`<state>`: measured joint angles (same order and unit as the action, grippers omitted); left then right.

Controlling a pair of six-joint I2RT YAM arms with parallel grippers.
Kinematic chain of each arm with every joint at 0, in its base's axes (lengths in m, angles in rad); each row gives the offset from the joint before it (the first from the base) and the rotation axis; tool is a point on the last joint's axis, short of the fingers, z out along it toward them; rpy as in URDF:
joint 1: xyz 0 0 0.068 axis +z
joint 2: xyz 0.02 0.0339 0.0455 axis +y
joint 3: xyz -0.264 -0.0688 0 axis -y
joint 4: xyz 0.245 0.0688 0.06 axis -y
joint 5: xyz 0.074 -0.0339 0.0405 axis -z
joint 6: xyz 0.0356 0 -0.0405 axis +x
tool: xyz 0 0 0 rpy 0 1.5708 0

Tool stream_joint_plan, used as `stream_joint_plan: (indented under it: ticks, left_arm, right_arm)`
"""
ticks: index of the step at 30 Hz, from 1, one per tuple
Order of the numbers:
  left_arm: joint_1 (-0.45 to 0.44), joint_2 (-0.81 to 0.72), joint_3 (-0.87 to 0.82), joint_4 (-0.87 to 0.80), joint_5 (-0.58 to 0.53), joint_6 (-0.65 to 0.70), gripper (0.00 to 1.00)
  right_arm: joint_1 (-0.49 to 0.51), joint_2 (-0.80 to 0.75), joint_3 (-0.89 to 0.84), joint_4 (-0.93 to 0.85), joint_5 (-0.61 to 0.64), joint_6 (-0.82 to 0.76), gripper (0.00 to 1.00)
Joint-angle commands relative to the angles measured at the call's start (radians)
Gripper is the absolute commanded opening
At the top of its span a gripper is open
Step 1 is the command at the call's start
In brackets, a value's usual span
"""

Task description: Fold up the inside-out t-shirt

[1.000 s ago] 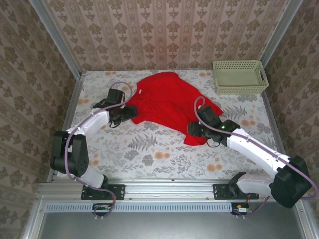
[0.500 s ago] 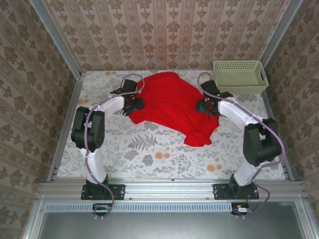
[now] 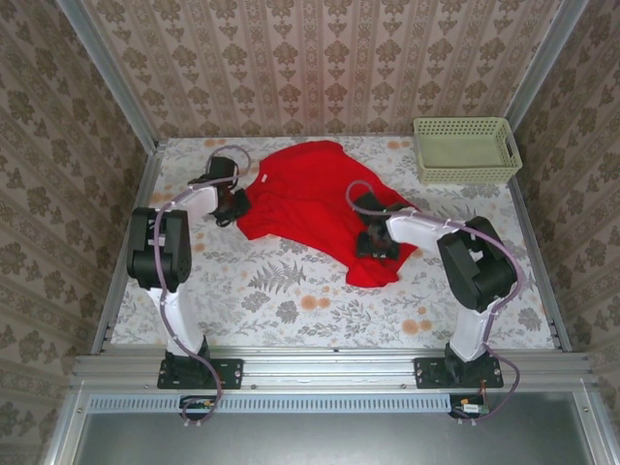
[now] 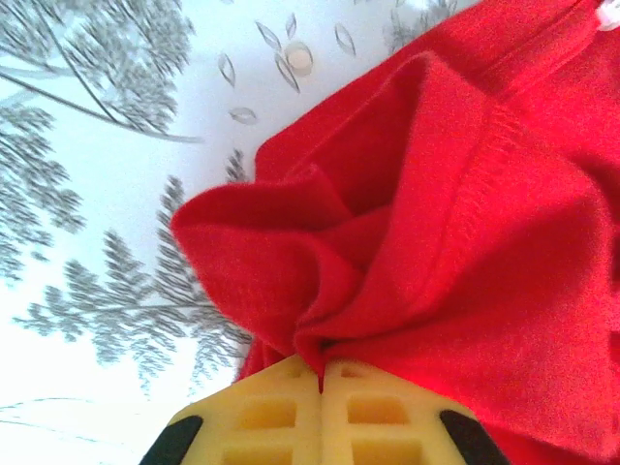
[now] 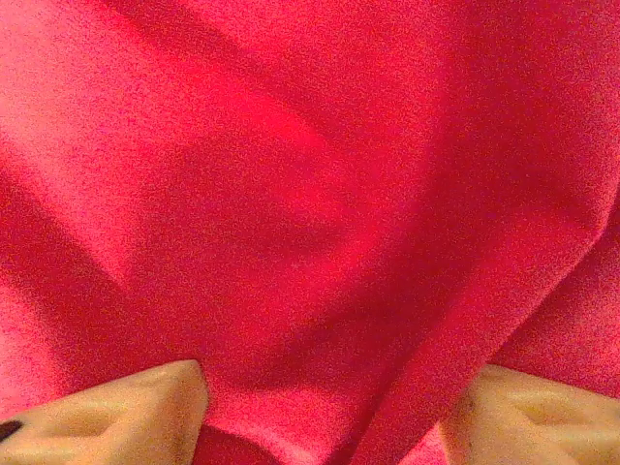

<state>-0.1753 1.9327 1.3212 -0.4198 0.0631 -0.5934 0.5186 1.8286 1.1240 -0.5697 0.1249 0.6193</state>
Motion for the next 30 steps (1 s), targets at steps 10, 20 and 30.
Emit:
stream_joint_plan:
  ticks: [10,20,30]
  left_arm:
    - [0.024,-0.186,-0.038,-0.026,0.041,0.042,0.01]
    - [-0.006,-0.363,-0.207,0.017,0.039,-0.011,0.0]
    - [0.152,-0.558,-0.396,0.029,0.02,-0.068,0.0]
  right_arm:
    - [0.223,-0.072,0.166,-0.098,-0.036,0.017,0.64]
    - [-0.066,0.203,0.5,-0.148,0.05,-0.165,0.67]
    - [-0.162,0.345,0.558,-0.24,0.089,-0.139,0.53]
